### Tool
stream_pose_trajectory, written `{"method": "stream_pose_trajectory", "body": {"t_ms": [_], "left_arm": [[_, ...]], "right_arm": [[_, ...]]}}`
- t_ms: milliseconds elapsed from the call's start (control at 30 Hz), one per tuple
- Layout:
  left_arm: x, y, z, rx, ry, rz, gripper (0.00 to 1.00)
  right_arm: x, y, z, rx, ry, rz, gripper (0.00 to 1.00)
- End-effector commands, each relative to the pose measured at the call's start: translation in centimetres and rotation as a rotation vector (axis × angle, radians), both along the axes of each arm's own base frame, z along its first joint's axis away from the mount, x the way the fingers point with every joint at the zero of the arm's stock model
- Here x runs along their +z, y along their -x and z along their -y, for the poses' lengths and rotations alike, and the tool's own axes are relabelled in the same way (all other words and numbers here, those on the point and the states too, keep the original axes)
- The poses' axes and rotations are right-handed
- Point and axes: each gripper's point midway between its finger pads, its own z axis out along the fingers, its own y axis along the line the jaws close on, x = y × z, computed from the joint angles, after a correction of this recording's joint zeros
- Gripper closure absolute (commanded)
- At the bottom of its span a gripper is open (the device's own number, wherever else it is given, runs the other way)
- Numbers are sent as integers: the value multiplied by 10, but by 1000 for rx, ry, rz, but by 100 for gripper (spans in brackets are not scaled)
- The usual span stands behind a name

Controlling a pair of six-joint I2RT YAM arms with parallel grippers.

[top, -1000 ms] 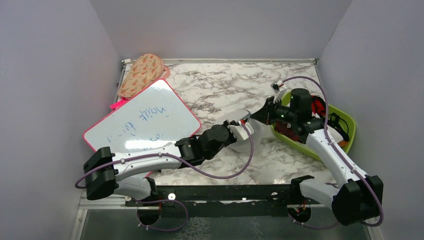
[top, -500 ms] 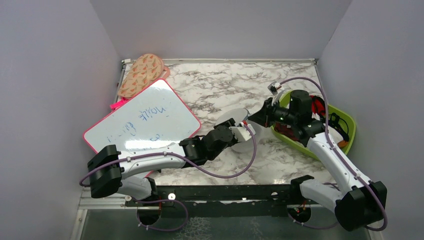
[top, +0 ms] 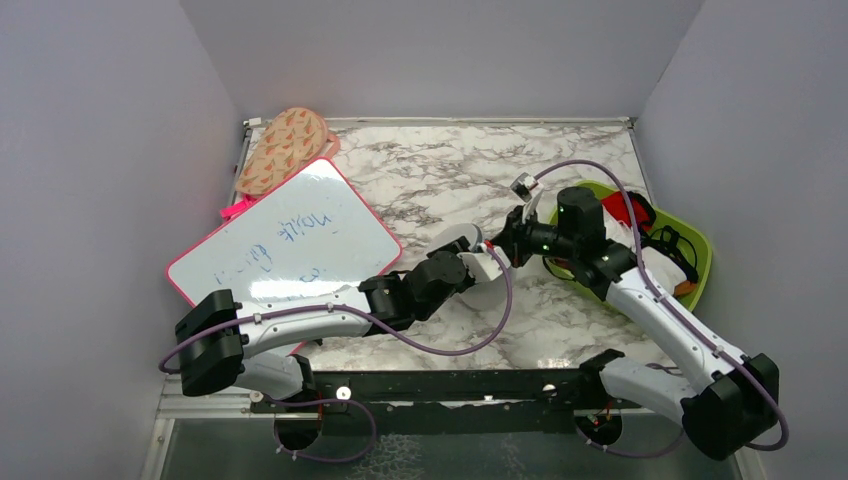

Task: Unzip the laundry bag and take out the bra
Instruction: Unzip the laundry bag at the center of the board.

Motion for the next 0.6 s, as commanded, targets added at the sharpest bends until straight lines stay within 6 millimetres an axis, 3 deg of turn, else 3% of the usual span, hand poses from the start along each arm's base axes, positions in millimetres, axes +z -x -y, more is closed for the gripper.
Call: {"method": "stream_pose_trajectory", "body": {"t_ms": [0,267,433,567], "left_arm": [[21,-3,2,26,48,26,70],[27,-6,-5,45,53,57,100],[31,-7,-10,58,63,80,100],[35,-8,-13,65,69,90,100]], "right_arm": [[8,4,-9,-3,-3,34,99],[8,0,-3,-61,11,29,99],[9,-16,10,-168,69,38,99],[2,-34,32,-274,121,16,99]]}}
